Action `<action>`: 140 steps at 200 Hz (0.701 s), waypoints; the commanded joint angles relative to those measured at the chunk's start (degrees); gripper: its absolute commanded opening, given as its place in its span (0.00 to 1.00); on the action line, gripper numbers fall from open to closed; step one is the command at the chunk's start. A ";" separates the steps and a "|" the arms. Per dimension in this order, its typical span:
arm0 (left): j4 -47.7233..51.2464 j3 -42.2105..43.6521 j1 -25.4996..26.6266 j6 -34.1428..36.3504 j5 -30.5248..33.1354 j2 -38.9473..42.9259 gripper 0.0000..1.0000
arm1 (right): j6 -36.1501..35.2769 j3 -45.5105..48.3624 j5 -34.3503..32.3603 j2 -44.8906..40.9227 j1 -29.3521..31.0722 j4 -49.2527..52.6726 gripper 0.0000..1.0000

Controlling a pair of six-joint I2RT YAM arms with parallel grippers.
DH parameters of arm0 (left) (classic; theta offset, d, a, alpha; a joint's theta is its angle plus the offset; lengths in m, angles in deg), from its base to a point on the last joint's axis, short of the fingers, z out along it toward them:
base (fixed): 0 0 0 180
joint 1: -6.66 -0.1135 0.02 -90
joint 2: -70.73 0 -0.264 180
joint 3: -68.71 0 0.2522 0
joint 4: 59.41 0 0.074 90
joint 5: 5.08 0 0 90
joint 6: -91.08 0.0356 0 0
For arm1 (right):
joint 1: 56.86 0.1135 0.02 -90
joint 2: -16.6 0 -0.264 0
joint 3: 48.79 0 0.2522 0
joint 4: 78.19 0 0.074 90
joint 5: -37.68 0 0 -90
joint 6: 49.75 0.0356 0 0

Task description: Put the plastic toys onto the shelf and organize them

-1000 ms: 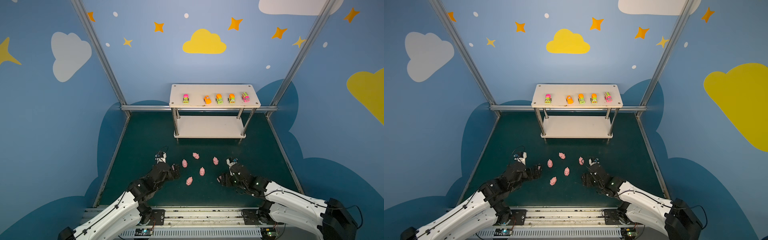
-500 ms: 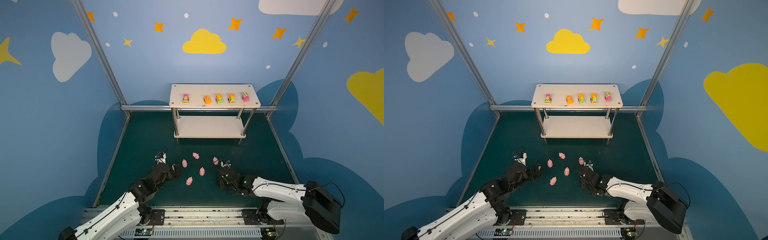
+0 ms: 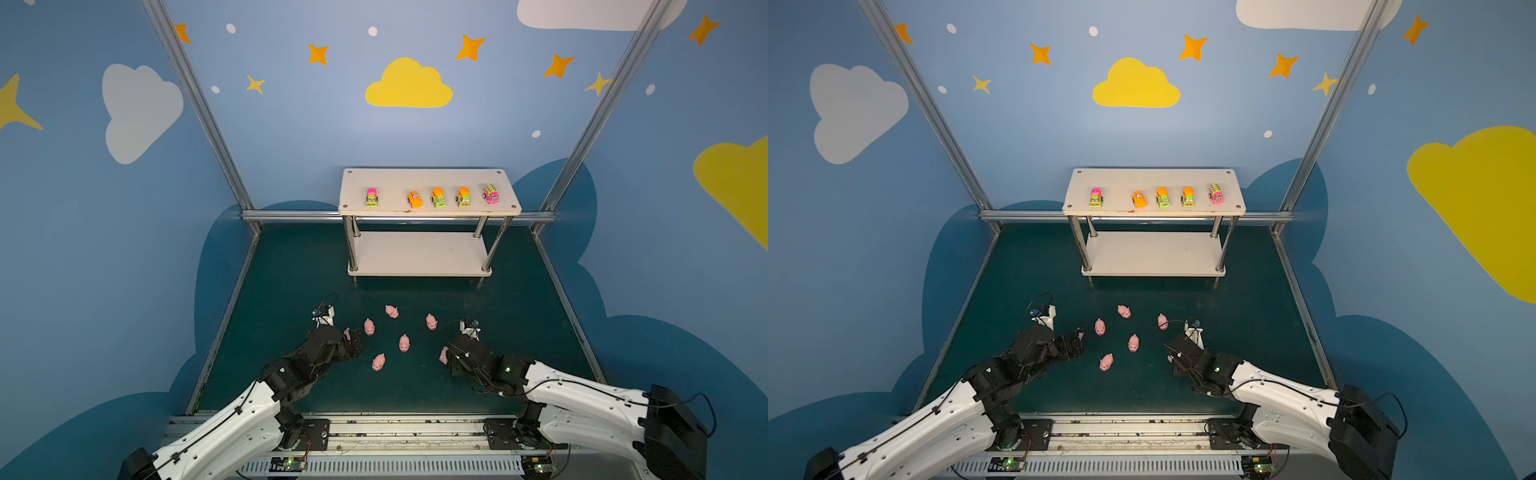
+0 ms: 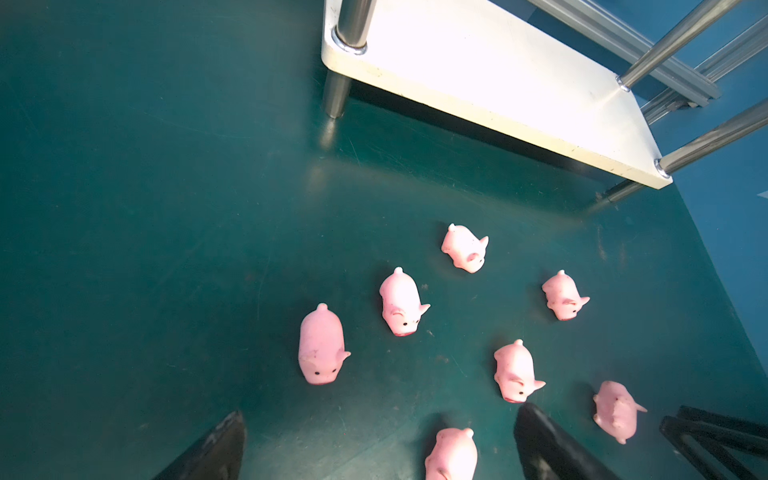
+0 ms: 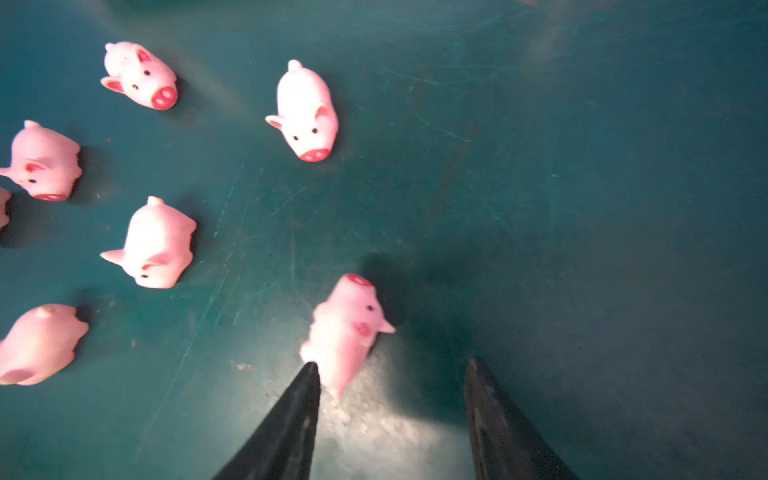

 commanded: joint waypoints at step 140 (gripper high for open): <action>2.04 0.43 0.21 0.01 1.57 3.54 1.00 | -4.53 -4.21 3.92 7.68 -0.45 -5.02 0.32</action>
